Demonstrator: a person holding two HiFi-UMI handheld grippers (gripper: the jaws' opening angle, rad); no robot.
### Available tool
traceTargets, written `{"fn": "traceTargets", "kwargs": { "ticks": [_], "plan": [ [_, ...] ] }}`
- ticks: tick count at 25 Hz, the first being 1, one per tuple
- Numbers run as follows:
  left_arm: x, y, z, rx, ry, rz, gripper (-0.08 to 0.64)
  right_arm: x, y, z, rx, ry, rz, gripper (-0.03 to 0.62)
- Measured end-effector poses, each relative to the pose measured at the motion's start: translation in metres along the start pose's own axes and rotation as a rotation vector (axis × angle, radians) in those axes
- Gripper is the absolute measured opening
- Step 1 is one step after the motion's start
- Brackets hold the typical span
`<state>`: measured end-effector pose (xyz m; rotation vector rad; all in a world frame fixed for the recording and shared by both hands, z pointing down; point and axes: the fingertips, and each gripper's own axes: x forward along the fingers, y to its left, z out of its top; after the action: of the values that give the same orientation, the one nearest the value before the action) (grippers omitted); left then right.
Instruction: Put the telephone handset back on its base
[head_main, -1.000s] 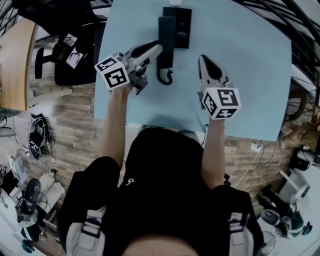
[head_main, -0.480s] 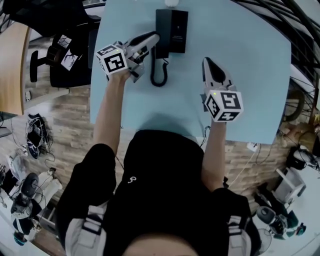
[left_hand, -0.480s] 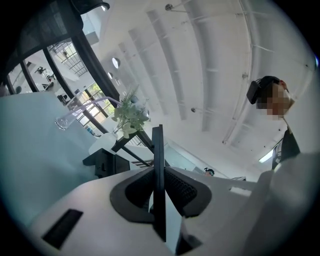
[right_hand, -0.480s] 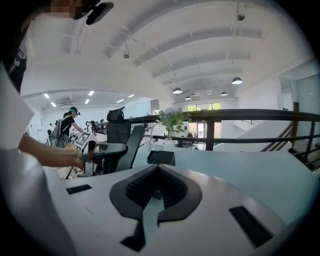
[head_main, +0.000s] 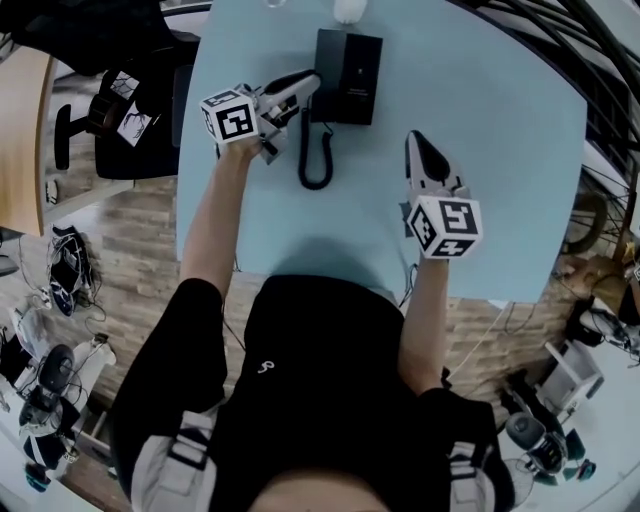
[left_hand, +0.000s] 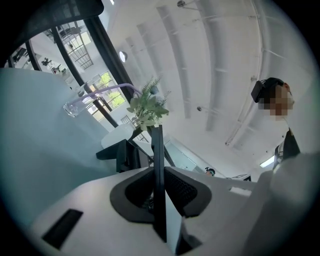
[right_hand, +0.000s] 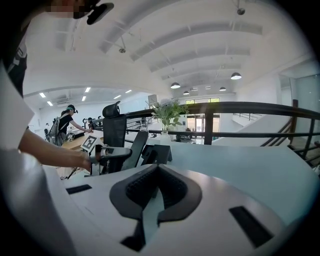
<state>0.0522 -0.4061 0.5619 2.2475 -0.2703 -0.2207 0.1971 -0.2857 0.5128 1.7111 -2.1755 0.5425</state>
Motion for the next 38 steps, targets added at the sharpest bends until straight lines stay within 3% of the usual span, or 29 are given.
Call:
{"fn": "traceTargets", "kwargs": {
  "ticks": [7,18,23,25,30,38],
  "plan": [
    [0.007,0.019,-0.007,-0.017,0.013,0.026,0.063,0.003,-0.005,-0.009,0.013,0.016,-0.005,-0.006],
    [0.009,0.033,-0.020,0.058,0.043,0.139,0.072,0.004,-0.004,-0.004,0.015,0.000,-0.003,-0.006],
    [0.007,0.044,-0.026,0.188,0.168,0.301,0.085,-0.003,-0.002,-0.002,0.014,-0.011,-0.001,-0.006],
    [0.006,0.044,-0.024,0.217,0.185,0.330,0.089,-0.005,0.001,0.000,0.008,-0.015,0.002,-0.006],
    [-0.003,0.030,0.000,0.204,0.076,0.317,0.115,-0.008,0.007,0.009,-0.009,-0.029,0.008,-0.006],
    [-0.028,-0.029,0.050,0.269,-0.107,0.308,0.110,-0.015,0.028,0.028,-0.042,-0.073,0.040,-0.006]
  ]
}}
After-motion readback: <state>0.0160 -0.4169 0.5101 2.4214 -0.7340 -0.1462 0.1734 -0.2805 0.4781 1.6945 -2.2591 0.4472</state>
